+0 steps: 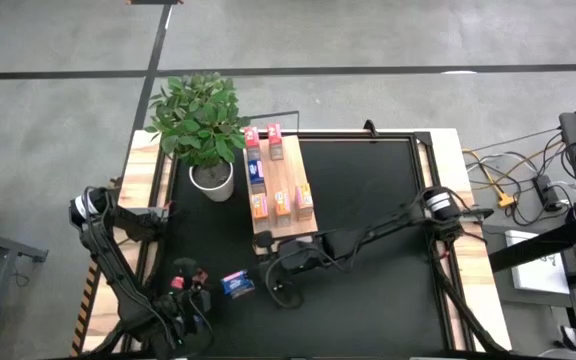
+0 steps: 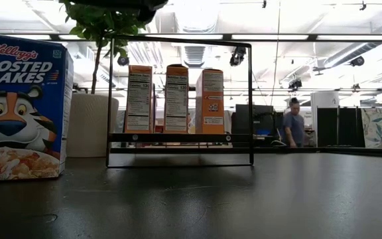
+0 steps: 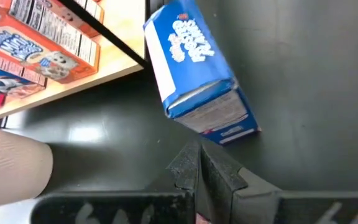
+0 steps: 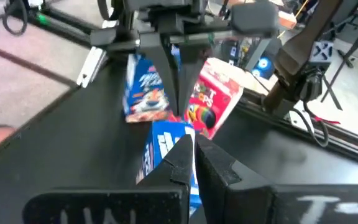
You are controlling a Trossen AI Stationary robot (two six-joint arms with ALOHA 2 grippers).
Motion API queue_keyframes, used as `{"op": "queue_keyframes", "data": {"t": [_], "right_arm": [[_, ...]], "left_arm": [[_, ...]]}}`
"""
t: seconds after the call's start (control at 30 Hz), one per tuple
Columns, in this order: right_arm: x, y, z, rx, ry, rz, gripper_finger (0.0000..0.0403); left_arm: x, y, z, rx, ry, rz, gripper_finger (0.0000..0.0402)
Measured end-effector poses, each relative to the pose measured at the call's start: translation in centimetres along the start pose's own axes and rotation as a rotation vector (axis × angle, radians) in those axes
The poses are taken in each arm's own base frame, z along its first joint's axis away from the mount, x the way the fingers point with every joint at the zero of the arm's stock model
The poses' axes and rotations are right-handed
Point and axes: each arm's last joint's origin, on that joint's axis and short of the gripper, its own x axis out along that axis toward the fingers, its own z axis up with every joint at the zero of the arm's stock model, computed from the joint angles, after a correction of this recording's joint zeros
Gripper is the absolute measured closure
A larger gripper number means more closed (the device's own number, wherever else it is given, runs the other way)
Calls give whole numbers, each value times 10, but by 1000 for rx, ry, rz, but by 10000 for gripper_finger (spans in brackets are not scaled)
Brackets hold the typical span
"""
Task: Stack cereal on shelf
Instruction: Put the bottom blue cereal box on the shelf aligned with the other blue cereal box
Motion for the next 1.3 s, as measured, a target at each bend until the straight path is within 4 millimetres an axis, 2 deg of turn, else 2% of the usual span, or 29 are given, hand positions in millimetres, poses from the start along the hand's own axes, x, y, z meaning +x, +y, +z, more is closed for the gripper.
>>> {"op": "queue_keyframes", "data": {"t": [0.2, 0.33, 0.47, 0.67, 0.8, 0.93, 1.1, 1.3], "right_arm": [[15, -1, 7, 17, 18, 3, 387], [21, -2, 11, 23, 60, 13, 360], [30, -3, 16, 28, 111, 25, 312], [43, -4, 22, 41, 196, 43, 217], [49, -3, 21, 41, 235, 51, 157], [54, -2, 16, 47, 271, 57, 114], [59, 0, 10, 33, 288, 49, 90], [59, 0, 8, 32, 307, 37, 96]], "left_arm": [[3, 0, -4, 8, -5, 7, 402], [2, -1, -4, 5, -9, 0, 402], [1, -2, -4, 6, -36, 5, 402], [-5, -3, -3, 8, -85, 4, 402], [-11, -4, -2, 18, -112, 1, 402], [-16, -6, 0, 23, -142, -4, 402], [-20, -7, 2, 24, -171, -4, 402], [-21, -7, 2, 19, -180, -7, 402]]}}
